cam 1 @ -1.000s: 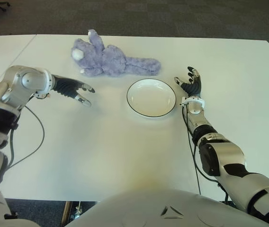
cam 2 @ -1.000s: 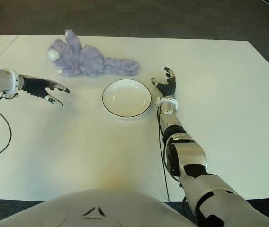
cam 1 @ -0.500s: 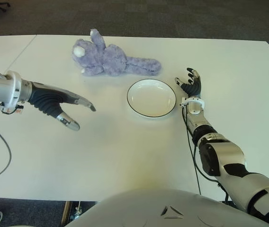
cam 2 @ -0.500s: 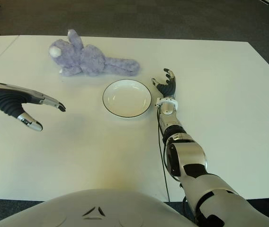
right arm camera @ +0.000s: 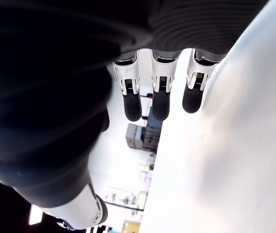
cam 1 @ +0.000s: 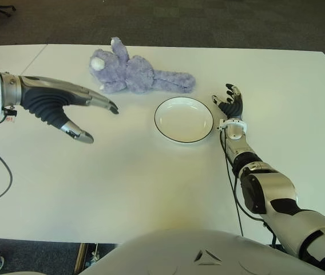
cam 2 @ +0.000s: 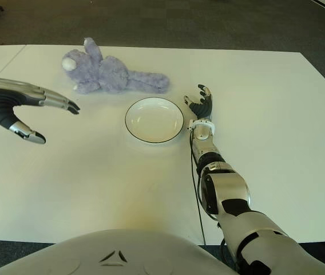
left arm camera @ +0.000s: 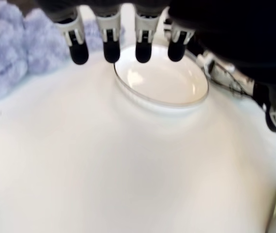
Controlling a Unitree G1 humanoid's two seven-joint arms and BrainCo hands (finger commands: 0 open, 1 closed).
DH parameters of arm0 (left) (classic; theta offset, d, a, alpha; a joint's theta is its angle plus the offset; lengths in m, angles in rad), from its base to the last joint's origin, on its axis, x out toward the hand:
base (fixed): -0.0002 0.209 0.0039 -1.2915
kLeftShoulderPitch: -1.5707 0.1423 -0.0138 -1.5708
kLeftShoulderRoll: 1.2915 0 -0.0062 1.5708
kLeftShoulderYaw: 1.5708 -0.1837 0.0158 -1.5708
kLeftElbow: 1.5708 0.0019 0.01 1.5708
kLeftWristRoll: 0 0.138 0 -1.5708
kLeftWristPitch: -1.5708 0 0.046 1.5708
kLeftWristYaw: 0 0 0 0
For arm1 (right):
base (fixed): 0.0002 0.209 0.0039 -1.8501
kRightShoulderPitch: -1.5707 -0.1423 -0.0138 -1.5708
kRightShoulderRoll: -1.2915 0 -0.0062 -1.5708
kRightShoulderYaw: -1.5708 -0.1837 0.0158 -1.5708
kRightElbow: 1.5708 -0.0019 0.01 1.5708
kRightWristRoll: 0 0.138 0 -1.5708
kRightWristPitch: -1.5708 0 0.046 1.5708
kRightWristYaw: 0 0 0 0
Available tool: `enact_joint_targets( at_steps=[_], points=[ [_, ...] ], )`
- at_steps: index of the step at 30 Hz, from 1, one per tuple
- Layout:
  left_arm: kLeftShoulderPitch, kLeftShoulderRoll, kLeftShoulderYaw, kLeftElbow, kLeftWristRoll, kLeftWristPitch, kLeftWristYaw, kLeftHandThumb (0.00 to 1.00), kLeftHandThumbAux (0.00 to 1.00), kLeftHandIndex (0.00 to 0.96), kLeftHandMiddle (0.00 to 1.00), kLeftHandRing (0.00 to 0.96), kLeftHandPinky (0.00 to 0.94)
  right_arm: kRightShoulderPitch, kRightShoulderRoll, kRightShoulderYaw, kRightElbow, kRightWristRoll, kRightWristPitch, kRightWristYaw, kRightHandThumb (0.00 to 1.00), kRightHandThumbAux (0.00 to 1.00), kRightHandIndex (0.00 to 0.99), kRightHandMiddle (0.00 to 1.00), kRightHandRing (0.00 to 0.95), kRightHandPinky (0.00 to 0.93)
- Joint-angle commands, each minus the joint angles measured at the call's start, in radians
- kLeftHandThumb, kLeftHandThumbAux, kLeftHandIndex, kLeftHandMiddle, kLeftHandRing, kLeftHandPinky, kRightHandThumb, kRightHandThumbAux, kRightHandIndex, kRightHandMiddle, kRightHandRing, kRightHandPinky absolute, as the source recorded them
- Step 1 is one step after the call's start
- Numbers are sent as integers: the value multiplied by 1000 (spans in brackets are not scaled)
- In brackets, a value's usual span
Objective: Put the doll into the plate.
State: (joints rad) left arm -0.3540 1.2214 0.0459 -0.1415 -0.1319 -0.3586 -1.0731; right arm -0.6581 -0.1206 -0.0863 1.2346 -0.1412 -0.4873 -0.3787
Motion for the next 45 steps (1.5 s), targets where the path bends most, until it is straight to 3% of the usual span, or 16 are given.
enact_joint_targets(
  at_steps=[1, 3, 5, 9, 12, 17, 18, 19, 21, 33, 38, 45],
  points=[
    [-160, -176, -19, 210, 127, -178, 175, 134, 377, 0, 0, 0, 0, 176, 51, 13, 123, -21, 130, 14, 327, 857, 166, 125, 107, 116],
    [-274, -256, -35, 364, 188, -215, 279, 125, 384, 0, 0, 0, 0, 175, 50, 13, 123, -22, 133, 15, 323, 857, 163, 122, 103, 113],
    [-348, -299, -19, 420, 276, -212, 422, 128, 395, 0, 0, 0, 0, 173, 50, 13, 124, -22, 135, 15, 322, 858, 163, 123, 106, 120],
    [-394, -321, -16, 437, 487, -168, 671, 146, 405, 0, 0, 0, 0, 169, 50, 11, 125, -20, 143, 17, 325, 857, 165, 122, 105, 118],
    [-500, -353, -95, 576, 592, -157, 773, 182, 413, 0, 0, 0, 0, 169, 51, 9, 125, -19, 141, 11, 325, 857, 167, 121, 103, 110],
    [-575, -437, -192, 733, 710, -138, 917, 230, 414, 0, 0, 0, 4, 166, 51, 9, 126, -19, 146, 17, 326, 857, 168, 120, 102, 118],
    [-635, -495, -254, 871, 758, -113, 963, 274, 375, 49, 37, 38, 51, 166, 51, 8, 126, -18, 148, 21, 328, 859, 170, 121, 103, 121],
    [-688, -555, -314, 996, 806, -86, 1001, 259, 392, 12, 9, 9, 12, 165, 52, 8, 126, -18, 150, 21, 327, 857, 168, 118, 100, 119],
    [-743, -616, -376, 1130, 854, -63, 1043, 255, 389, 2, 0, 1, 1, 164, 52, 7, 126, -18, 152, 20, 326, 858, 170, 121, 105, 128],
    [-791, -775, -558, 1358, 983, -30, 1226, 260, 323, 0, 0, 0, 0, 169, 52, 10, 127, -20, 150, 30, 327, 863, 158, 118, 95, 101],
    [-781, -841, -599, 1452, 1000, 30, 1281, 281, 337, 0, 0, 0, 0, 171, 49, 11, 127, -23, 155, 34, 291, 871, 157, 107, 80, 87],
    [-761, -911, -610, 1511, 978, 95, 1244, 295, 348, 0, 0, 0, 0, 169, 48, 7, 128, -25, 161, 34, 248, 870, 152, 105, 85, 109]
  ],
)
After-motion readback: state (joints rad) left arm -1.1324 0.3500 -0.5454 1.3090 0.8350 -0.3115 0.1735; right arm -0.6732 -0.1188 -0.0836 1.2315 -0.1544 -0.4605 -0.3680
